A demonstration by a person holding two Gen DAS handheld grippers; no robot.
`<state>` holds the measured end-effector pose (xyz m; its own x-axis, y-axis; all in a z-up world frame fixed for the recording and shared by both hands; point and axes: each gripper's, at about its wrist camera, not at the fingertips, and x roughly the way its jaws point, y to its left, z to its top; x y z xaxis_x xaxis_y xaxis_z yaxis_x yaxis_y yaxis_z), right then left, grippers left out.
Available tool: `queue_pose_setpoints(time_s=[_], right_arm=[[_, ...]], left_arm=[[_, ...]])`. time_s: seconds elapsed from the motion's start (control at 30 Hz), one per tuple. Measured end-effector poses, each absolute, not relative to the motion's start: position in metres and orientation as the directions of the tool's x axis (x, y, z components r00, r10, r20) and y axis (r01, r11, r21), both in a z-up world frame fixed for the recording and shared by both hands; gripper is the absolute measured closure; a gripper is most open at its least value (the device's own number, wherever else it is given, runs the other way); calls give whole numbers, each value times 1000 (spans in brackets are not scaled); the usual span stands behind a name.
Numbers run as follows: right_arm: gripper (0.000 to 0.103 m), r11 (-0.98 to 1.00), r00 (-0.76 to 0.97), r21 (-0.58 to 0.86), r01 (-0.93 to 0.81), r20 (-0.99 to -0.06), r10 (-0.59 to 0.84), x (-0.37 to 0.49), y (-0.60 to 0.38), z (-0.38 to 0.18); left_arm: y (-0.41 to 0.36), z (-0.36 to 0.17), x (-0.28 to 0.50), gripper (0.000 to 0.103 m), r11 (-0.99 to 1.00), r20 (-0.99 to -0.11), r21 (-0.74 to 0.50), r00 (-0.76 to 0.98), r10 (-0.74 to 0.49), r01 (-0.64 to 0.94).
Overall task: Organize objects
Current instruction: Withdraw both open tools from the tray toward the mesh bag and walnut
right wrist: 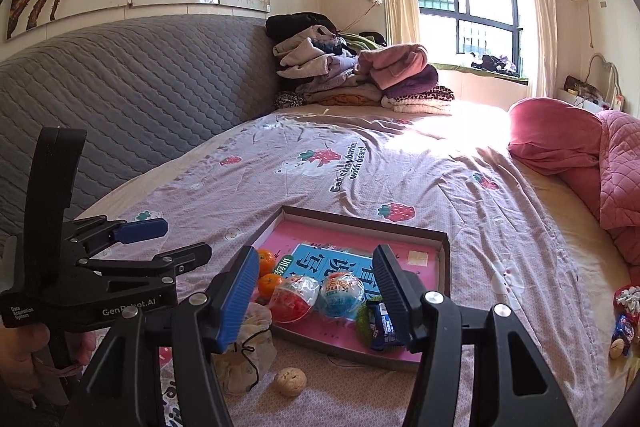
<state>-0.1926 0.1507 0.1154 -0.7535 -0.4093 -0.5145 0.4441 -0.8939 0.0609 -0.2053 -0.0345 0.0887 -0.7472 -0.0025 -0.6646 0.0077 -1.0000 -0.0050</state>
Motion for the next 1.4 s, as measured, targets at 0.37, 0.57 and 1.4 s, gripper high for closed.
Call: queue_pose_setpoints(time_s=[0.37,0.57,1.4], right_arm=[[44,-889,-745,42,457,-527,-408,-169,148,109],[44,-888,-736,24,460,-549,-396,-161,149,94],[44,-860,-653,-33,510,-666,-361,-150,139,11]], left_arm=[[-29,73,-187,38,-1000,-688,-8,-725,10,-6],[-26,61,-179,38,-1000,-702,-10,-712,13,-9],[-20,-1,-175,38,-1000,-777,-17,-628,24,-16]])
